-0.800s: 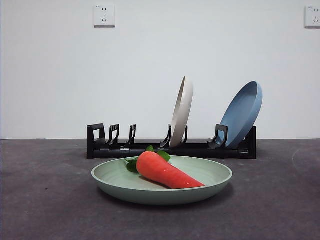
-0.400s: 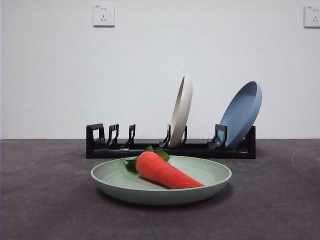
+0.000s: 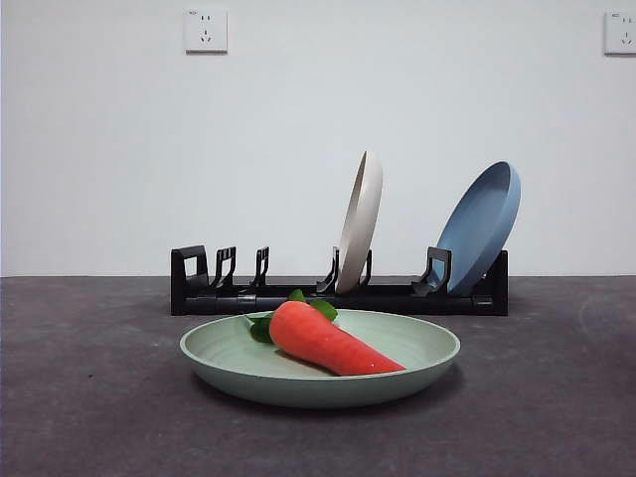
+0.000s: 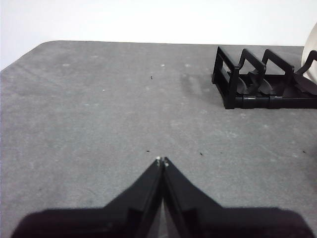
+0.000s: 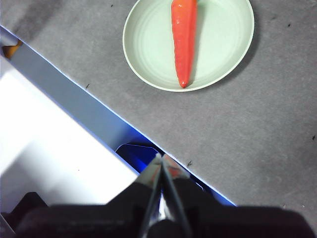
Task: Take the green plate from the plate rack,put the plate on the table,take the carrot from the table,put the carrot in the plate
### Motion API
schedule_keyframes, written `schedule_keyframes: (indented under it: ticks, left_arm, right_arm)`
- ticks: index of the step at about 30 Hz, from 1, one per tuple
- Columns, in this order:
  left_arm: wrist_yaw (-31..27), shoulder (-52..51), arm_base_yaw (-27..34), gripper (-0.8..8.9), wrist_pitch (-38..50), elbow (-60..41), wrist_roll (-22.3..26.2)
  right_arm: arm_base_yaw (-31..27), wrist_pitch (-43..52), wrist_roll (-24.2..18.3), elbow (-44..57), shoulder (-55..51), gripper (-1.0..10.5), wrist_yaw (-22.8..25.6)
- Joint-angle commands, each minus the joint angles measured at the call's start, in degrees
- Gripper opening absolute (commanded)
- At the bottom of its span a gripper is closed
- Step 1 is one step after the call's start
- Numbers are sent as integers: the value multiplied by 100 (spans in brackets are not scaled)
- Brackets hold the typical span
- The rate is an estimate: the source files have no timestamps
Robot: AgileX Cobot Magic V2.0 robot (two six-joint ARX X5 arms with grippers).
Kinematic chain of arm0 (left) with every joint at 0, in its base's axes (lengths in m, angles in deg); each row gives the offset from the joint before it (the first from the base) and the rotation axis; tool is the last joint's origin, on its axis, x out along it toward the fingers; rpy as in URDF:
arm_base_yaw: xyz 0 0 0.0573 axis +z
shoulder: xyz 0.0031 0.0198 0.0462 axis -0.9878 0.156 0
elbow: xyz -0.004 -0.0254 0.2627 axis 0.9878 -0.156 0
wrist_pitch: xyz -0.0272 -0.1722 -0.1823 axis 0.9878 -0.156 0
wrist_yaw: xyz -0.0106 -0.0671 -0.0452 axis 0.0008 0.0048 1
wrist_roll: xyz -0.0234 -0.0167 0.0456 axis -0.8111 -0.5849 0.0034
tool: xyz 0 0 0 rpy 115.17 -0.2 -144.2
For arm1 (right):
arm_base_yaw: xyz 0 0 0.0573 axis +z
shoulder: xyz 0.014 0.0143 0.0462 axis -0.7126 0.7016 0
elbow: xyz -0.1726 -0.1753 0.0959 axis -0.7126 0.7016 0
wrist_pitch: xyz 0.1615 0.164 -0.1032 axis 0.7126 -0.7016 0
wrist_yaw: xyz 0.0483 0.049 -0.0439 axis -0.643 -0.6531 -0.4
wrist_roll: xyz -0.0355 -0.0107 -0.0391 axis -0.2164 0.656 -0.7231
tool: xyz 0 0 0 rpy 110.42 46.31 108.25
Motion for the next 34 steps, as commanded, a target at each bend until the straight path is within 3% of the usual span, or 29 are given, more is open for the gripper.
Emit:
schedule_keyframes:
  ticks: [1,22,23,26,34]
  left_arm:
    - [-15,-28,22,-1,0,-68,-37]
    - [-20,-26,20,-1,-2,-68,-37]
    - [-20,-26,20,-1,-2,-68,-37]
    - [-20,-26,20,-1,-2,-68,-37]
    - [-20,-26,20,-1,-4,-68,-37]
  right_arm:
    - [7,15,-9,11,-9,2,9]
    - [-4,17,-28,11,-20,2,24]
    - [-77,61,-249,11,-79,2,105]
    - [-461,354,-461,35,-321,2,334]
    - [-2417,2719,-492,892,-1423,2,-13]
